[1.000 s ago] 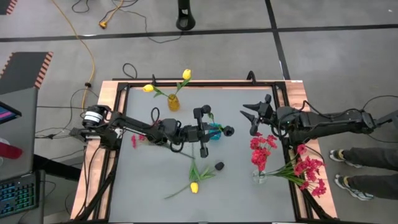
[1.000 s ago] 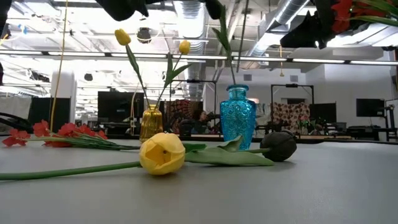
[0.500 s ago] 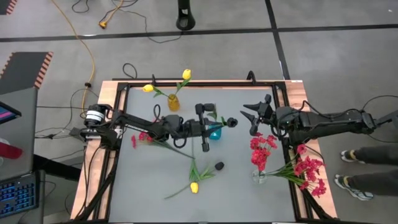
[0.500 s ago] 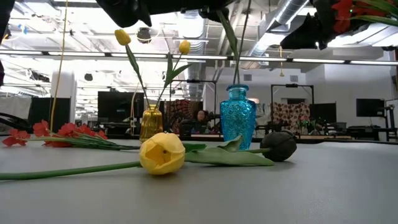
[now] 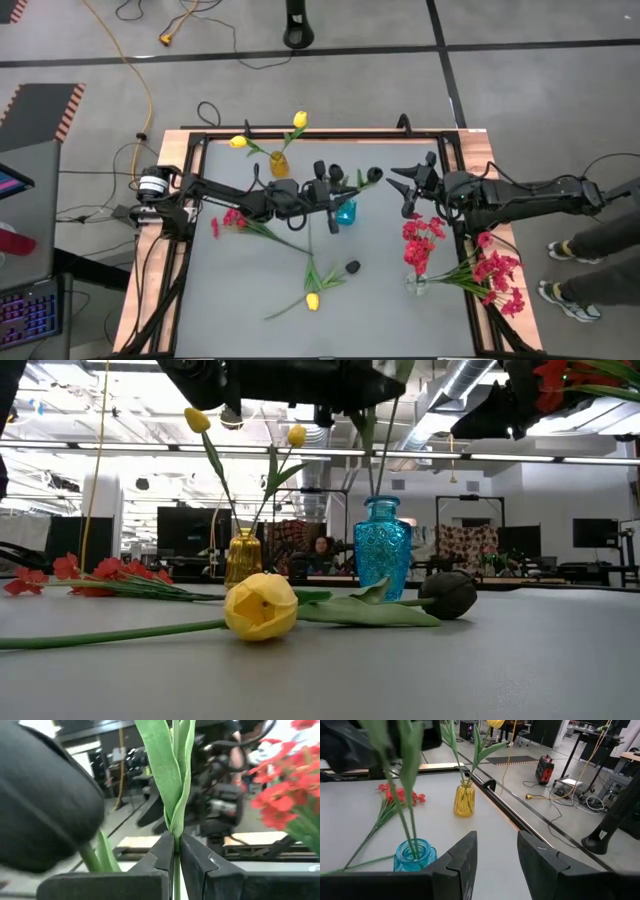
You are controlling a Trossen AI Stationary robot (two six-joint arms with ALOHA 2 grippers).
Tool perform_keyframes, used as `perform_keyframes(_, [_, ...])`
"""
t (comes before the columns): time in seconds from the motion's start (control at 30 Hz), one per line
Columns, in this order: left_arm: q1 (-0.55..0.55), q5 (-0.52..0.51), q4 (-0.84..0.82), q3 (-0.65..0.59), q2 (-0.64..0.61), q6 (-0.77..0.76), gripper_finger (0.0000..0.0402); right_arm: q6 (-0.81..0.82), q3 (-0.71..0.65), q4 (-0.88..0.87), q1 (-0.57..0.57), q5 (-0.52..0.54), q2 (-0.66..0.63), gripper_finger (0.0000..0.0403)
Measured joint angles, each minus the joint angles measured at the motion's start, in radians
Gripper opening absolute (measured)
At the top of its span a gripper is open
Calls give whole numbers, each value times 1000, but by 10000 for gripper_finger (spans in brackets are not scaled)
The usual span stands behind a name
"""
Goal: Sort flowers into vase by color
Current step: Put the left black flower into the blue vase
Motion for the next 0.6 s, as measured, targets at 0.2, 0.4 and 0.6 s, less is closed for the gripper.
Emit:
perform_keyframes(0.2, [0,-49,-15,0,0,-15,13,0,0,0,0,0,0,166])
perform_keyframes(0.4, [0,-93,-16,0,0,-18,15,0,0,0,0,0,0,166])
perform_keyframes(0.6, [0,-132,-33,0,0,-44,59,0,0,0,0,0,0,166])
